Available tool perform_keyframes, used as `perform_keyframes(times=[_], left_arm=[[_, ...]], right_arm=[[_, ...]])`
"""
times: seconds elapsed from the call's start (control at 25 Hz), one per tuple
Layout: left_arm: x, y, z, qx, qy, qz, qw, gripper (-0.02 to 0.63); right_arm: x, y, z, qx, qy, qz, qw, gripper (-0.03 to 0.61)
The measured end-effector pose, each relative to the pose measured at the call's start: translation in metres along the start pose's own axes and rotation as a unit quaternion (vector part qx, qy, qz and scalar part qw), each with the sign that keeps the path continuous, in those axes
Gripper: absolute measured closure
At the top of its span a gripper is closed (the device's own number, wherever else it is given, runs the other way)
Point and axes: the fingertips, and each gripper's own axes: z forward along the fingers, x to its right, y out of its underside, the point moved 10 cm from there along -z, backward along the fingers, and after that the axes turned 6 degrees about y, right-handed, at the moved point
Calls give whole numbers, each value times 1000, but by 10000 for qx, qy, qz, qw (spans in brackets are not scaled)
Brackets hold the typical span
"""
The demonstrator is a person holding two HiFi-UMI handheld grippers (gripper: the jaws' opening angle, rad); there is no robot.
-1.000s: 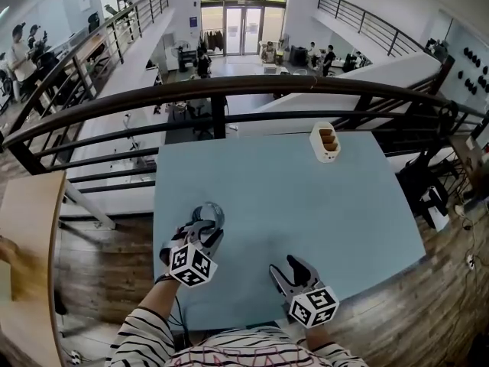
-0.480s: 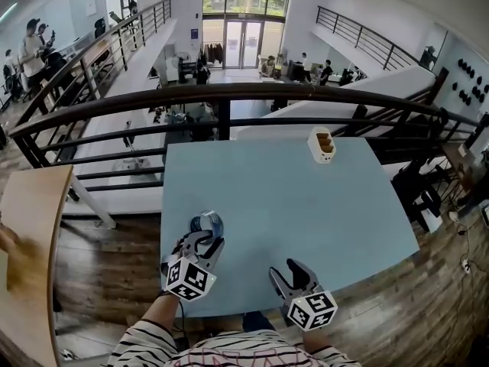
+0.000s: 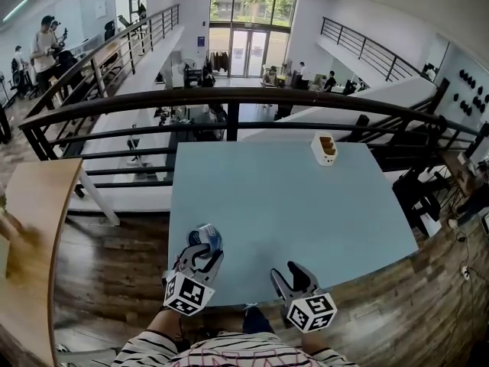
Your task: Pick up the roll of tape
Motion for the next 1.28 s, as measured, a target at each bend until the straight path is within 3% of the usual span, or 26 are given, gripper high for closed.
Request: perform_keyframes(times=[0.16,0.64,1.28], left_arm=[[14,6,-17,73,-23,-119,9999,522],[38,14,-51,128,-38,-299,9995,522],[58,22,-52,101,75,-442,9989,522]], right_arm=[[-8,7,-7,9,62,-63,10000,368],[-22,15,-19,29,235,-126,9996,535],[-22,24,-28,-53,367,-232,9990,552]])
